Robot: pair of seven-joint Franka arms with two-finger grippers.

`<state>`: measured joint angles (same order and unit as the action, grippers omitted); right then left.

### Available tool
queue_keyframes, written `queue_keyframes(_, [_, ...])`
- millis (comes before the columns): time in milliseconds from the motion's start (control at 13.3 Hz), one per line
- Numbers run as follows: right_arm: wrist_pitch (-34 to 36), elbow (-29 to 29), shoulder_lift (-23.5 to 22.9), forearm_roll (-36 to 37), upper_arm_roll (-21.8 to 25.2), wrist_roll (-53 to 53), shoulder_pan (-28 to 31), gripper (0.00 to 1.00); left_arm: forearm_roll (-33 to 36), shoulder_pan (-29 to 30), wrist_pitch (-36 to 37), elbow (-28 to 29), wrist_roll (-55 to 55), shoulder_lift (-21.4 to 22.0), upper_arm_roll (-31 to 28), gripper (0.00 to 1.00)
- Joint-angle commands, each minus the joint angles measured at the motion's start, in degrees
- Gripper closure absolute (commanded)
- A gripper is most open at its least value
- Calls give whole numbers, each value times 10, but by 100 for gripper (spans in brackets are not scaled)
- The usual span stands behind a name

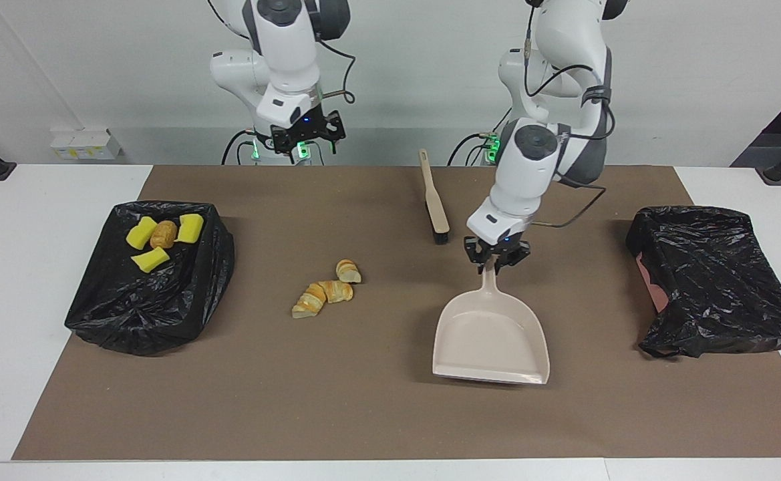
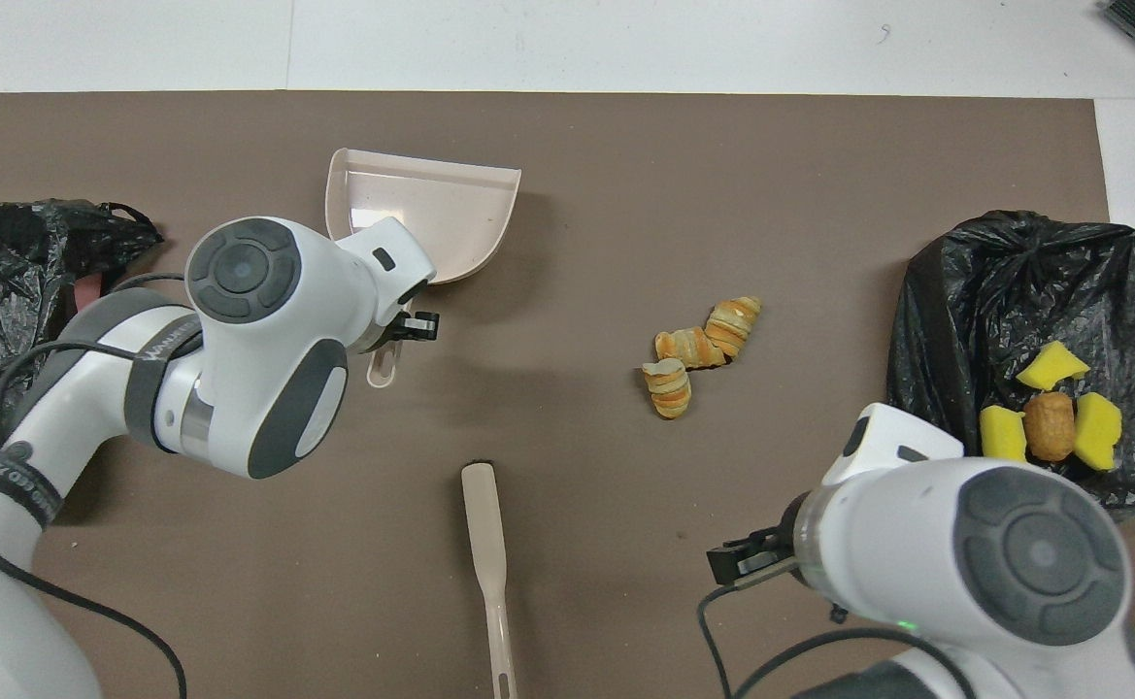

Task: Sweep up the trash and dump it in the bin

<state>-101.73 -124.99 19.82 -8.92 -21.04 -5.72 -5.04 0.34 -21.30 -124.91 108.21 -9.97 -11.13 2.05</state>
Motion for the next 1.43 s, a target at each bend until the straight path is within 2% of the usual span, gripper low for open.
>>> queue_keyframes(0, [-75, -14, -43, -15, -90, -94, 4, 0, 12, 23, 25, -14, 113, 6, 3, 100])
queue_keyframes(300, [-212, 3, -146, -26, -198, -254, 4, 0, 18, 77, 29, -6, 306, 7, -12, 100])
queue_keyframes(450, [-266, 7, -191, -15, -235, -297, -3, 0, 18, 118, 47, -4, 397, 9, -12, 100])
queue_keyframes(675, [-293, 4, -235, 13, -241, -337, -37, 0, 18, 172, 57, 22, 562, 22, -13, 100])
queue_keyframes(976, [-300, -9, -267, 32, -243, -351, -58, 0, 51, 193, 42, 86, 707, 50, -13, 100])
queue_keyframes(1051, [-304, -14, -269, 32, -243, -351, -59, 3, 61, 193, 22, 111, 711, 53, -13, 100])
queue_keyframes(1126, [-304, -17, -269, 32, -243, -351, -59, 12, 61, 188, -1, 130, 716, 56, -13, 100])
queue_keyframes(1201, [-300, -18, -269, 32, -243, -349, -59, 34, 62, 184, -5, 133, 721, 52, -13, 100])
queue_keyframes(1276, [-302, -18, -272, 32, -243, -349, -58, 67, 62, 183, -4, 132, 724, 52, -13, 100])
queue_keyframes(1351, [-304, -18, -277, 34, -243, -351, -59, 96, 62, 182, -4, 132, 726, 52, -12, 100])
